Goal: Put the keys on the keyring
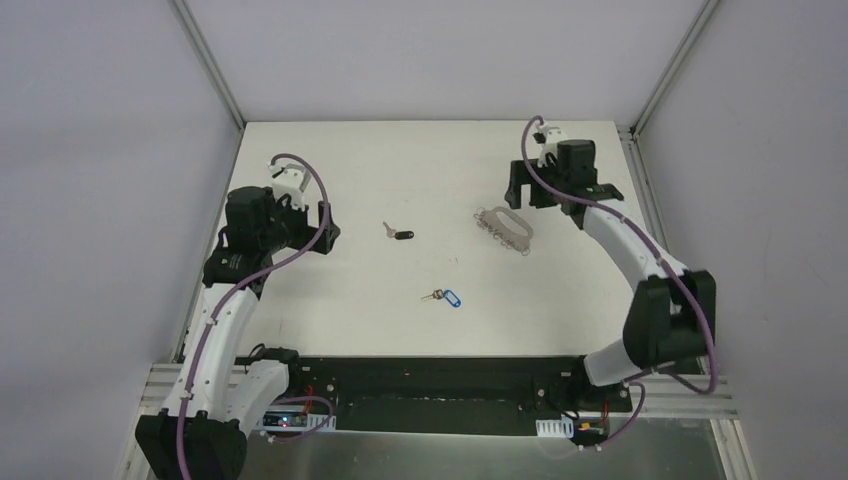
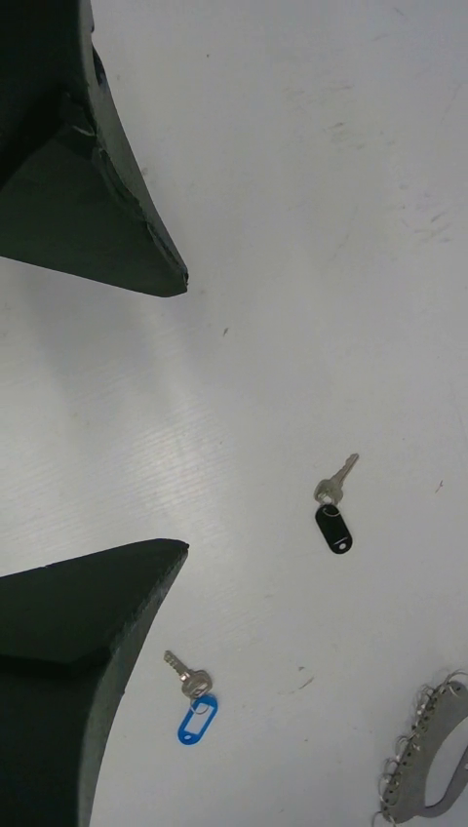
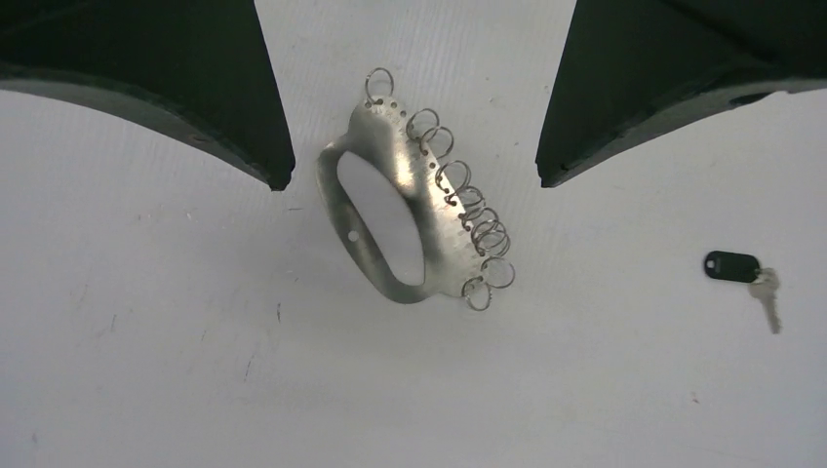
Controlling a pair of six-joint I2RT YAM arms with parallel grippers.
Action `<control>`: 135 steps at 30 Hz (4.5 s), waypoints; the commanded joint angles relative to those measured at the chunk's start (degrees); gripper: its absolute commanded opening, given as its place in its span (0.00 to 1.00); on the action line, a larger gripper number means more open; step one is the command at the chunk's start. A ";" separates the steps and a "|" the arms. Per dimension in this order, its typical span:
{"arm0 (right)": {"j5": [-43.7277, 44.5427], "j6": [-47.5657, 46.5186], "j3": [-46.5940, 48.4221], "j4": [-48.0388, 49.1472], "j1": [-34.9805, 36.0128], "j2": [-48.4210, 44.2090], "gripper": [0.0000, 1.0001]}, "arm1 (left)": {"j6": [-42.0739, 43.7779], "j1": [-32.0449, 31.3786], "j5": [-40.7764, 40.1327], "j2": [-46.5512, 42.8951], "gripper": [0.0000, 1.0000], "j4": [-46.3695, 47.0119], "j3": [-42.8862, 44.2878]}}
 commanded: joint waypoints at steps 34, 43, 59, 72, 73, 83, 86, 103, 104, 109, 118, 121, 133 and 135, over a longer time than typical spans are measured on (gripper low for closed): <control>7.15 -10.89 27.31 -6.50 11.51 37.22 0.46 | 3.86 -3.20 1.88 7.79 0.88 -0.69 1.97; 4.84 -10.64 27.21 -6.96 11.58 37.38 0.41 | 4.08 -3.25 1.90 7.34 0.87 -0.54 1.50; 6.61 -13.69 19.73 -4.16 14.63 31.25 0.42 | 4.37 -3.21 1.49 6.68 0.87 0.08 0.53; 14.81 -18.58 19.57 -1.83 17.79 33.21 0.39 | 4.47 -3.20 1.83 6.31 0.86 0.00 0.31; 15.28 -19.00 19.57 -1.70 17.87 33.32 0.38 | 4.46 -3.25 1.89 6.29 0.86 0.00 0.33; 17.20 -21.46 18.93 -0.96 18.96 34.18 0.28 | 4.63 -3.21 2.09 6.57 0.86 0.16 0.33; 17.51 -21.77 19.06 -1.04 19.21 34.60 0.25 | 4.66 -3.24 2.12 6.76 0.86 0.16 0.30; 18.91 -23.04 19.72 -1.92 19.28 35.96 0.13 | 4.86 -3.29 2.51 6.82 0.85 0.25 0.15; 19.06 -23.16 19.84 -1.80 19.30 36.13 0.11 | 4.81 -3.31 2.55 6.86 0.85 0.33 0.09; 18.73 -23.67 20.12 -1.83 19.19 35.45 0.01 | 5.44 -3.61 2.55 7.74 0.85 -0.39 1.27; -6.52 -22.10 16.50 -3.28 15.43 21.80 0.00 | 8.63 -7.25 8.64 12.05 0.84 -4.92 9.05; -16.49 -21.51 15.38 -4.65 14.01 17.27 0.00 | 9.17 -10.41 10.80 14.16 0.84 -6.31 12.71; -39.12 -18.93 17.43 -12.66 13.44 8.14 0.00 | 2.46 -22.53 22.03 27.34 0.76 -9.82 33.34; -42.70 -18.08 18.11 -13.12 13.33 7.42 0.00 | 0.14 -23.49 24.68 28.91 0.72 -9.15 35.42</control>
